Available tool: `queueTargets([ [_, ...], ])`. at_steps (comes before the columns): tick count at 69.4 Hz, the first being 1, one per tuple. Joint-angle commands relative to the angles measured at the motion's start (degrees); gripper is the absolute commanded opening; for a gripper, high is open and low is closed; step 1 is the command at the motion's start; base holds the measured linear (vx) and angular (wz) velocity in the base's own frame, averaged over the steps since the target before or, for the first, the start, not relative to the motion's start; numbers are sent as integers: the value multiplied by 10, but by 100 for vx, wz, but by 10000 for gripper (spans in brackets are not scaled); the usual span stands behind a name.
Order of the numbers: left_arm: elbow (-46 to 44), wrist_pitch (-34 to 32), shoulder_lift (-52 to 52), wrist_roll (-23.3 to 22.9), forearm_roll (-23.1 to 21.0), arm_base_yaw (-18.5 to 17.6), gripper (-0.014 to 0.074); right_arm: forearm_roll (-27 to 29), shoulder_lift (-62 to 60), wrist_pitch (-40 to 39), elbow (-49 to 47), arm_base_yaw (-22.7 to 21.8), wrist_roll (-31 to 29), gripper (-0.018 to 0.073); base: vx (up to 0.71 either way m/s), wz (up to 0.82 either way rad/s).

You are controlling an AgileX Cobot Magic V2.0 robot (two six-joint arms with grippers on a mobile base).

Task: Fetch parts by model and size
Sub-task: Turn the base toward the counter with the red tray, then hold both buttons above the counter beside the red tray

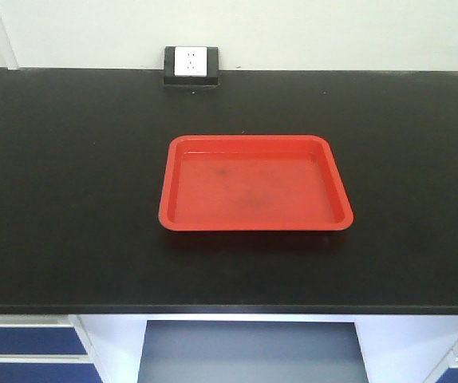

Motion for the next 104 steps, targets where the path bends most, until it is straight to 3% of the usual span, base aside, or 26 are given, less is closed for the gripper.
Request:
queueTargets([
  [1,-14,-44,8,-1,7,0,-6,-4,6,-50,-18,0,-4,-5,16,2],
  [104,-14,-44,9,-1,6,0,-6,-5,16,-49,-18,0,-4,-5,8,1],
])
